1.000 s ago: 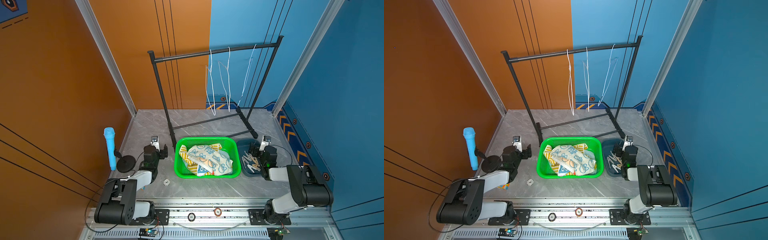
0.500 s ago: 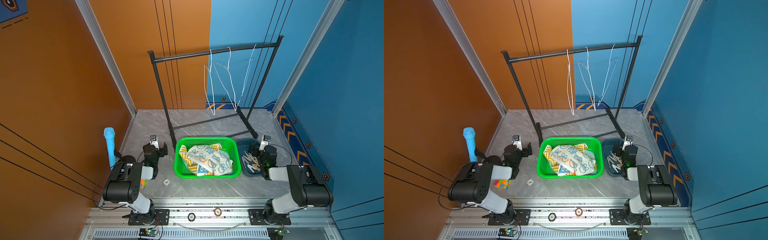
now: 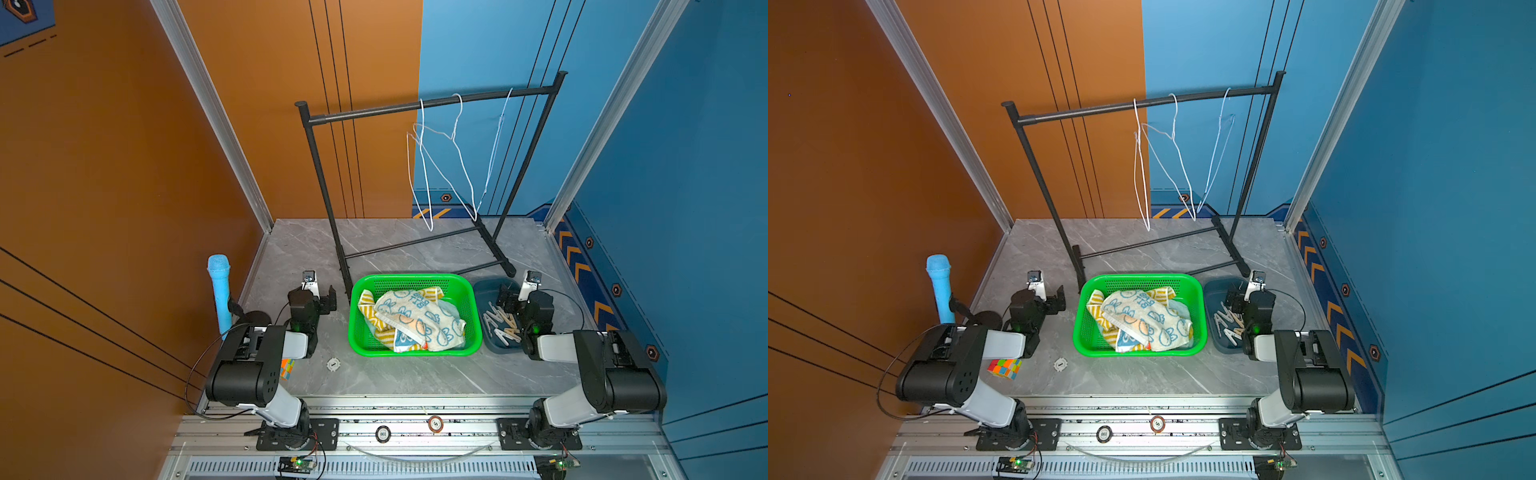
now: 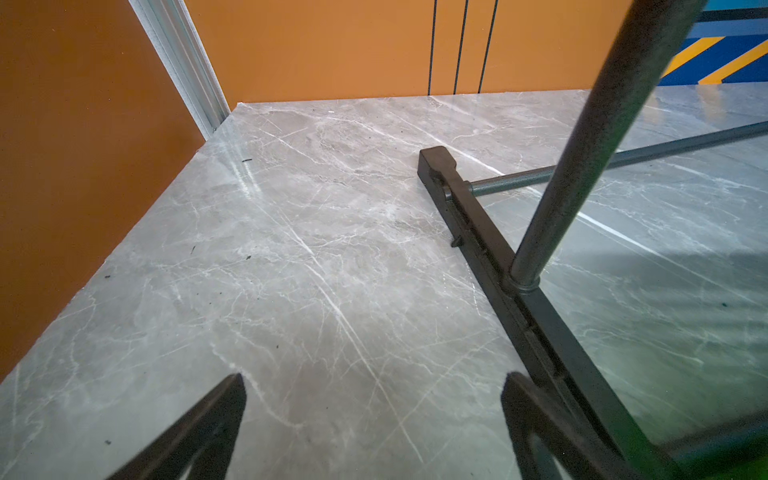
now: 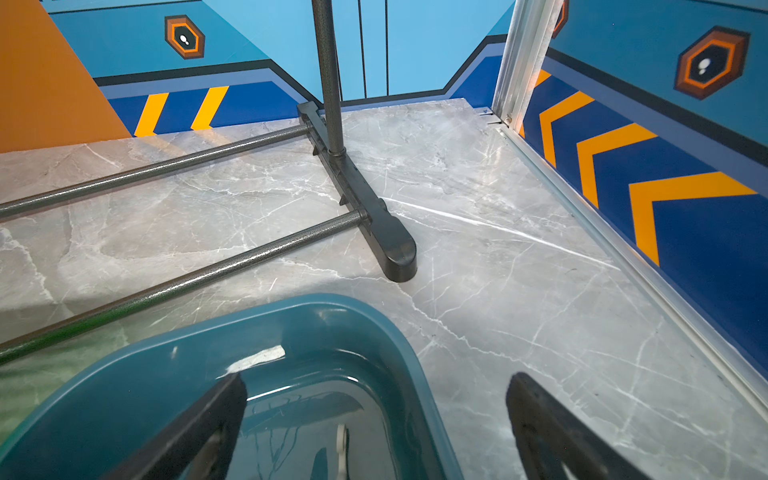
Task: Remove the clothespins securing towels to the hanger
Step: Reset both arms
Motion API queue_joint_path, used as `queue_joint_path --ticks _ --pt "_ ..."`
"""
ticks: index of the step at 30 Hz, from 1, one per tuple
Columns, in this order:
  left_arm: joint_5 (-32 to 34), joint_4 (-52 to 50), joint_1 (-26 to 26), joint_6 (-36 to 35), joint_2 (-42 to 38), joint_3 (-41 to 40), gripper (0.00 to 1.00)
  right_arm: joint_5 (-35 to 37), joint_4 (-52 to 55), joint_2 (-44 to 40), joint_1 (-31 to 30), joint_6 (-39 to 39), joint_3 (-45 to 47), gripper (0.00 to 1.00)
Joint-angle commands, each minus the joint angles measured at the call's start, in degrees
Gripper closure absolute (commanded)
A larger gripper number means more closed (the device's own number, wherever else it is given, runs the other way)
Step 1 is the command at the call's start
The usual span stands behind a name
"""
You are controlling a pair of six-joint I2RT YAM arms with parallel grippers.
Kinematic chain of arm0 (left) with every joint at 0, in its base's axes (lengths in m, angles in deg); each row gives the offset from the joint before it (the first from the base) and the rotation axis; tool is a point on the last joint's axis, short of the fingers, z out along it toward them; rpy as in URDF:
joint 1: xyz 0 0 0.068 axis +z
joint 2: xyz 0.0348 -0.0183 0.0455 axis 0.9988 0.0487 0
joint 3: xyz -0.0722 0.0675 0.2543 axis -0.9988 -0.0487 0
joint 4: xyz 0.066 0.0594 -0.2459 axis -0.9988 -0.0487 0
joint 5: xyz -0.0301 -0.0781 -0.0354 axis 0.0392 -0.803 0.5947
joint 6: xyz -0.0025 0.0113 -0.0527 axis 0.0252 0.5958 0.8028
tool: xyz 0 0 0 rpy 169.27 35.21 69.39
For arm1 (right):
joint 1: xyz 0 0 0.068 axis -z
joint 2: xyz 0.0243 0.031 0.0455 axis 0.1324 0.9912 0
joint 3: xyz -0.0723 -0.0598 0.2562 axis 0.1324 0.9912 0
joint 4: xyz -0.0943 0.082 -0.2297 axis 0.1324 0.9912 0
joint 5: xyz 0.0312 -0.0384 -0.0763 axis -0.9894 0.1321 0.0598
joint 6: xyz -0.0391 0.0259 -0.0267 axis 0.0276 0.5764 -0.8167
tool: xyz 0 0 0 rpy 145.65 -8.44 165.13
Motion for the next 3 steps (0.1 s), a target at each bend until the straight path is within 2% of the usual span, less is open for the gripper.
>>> queue_joint_path --ticks 1,3 --pt "0.34 -0.8 0.23 0.14 -0.11 0.66 0.02 0.23 1.09 0.45 -0.29 -0.45 -1.02 0.0" --pt "0.91 -0.82 -0.11 0.05 -0.26 0.5 0.02 0.05 0.58 0.36 -0.29 -0.47 -0.7 0.0"
